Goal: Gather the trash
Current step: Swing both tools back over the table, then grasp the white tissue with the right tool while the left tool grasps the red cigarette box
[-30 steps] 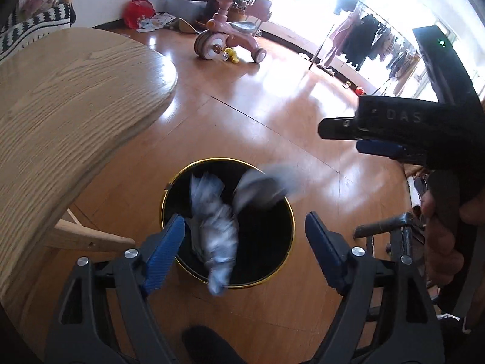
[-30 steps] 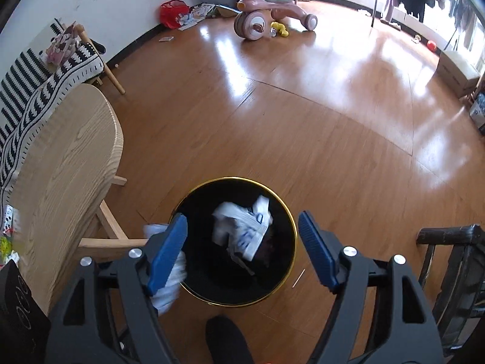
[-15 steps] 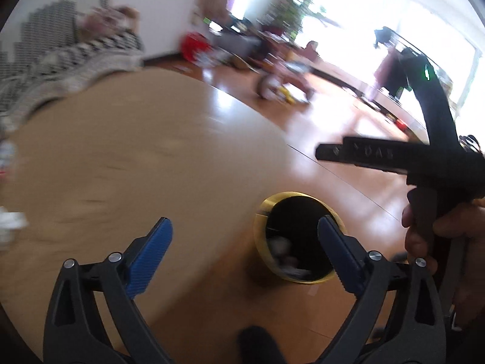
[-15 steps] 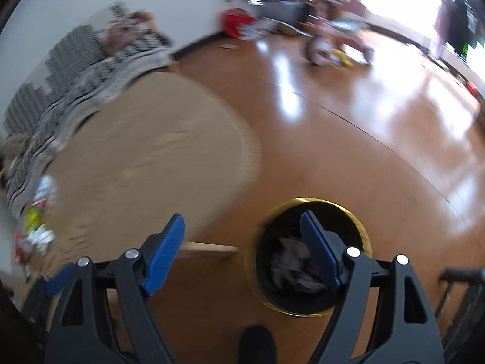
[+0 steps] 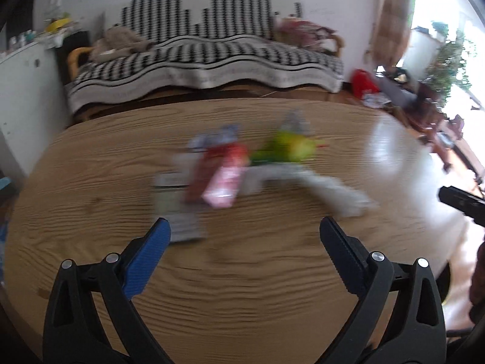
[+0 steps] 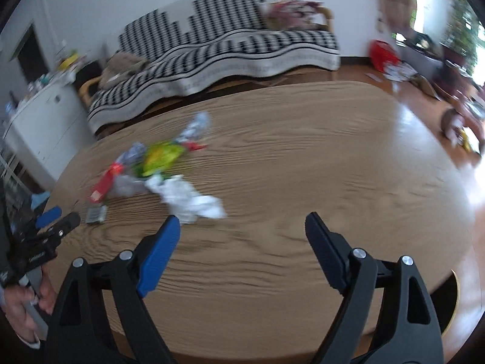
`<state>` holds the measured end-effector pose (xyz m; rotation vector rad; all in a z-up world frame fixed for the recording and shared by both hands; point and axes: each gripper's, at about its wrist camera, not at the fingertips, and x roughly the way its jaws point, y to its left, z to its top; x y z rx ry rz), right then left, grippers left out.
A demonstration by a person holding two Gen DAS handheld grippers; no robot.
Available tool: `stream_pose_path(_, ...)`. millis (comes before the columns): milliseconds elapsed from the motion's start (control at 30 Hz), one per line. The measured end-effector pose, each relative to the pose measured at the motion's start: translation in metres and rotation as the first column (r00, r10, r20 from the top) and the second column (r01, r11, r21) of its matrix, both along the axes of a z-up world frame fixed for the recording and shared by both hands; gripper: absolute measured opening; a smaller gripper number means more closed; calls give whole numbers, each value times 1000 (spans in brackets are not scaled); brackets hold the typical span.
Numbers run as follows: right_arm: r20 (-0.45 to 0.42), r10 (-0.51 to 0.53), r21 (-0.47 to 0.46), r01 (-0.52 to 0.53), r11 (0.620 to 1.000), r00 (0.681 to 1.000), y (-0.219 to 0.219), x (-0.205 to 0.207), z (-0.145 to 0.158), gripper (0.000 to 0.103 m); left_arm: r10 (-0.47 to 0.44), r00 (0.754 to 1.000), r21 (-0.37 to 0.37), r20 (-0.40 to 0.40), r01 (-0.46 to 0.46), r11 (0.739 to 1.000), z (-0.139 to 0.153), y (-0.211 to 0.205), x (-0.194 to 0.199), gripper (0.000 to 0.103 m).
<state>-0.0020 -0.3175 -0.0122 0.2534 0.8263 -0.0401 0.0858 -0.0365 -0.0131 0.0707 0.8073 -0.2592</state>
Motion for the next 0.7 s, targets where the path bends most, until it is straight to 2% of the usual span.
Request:
stream_pose_path(100, -4, 30, 24, -30, 999, 1000, 28, 21, -11, 82, 45, 999, 35, -13, -44, 998, -11, 29, 20, 96)
stream_pose_path(200, -32, 56, 33, -55, 998, 998, 46, 41, -25, 82, 37, 998, -2, -44, -37, 999, -19, 43, 37, 96)
stream_pose_path(333, -58, 63, 7, -62, 998, 996, 59, 59, -41, 83, 10, 997, -57, -81, -15, 998, -30, 35, 61, 96)
stream_pose_path(533, -104, 66, -68, -73, 995, 992, 64, 86, -70, 83, 29, 991, -126, -133, -46, 991, -50, 24, 82, 96)
stream_pose_path(700, -131, 74, -96, -87, 992, 989, 64, 100, -85, 83, 33, 990, -111, -134, -48, 993, -58, 17, 93, 96)
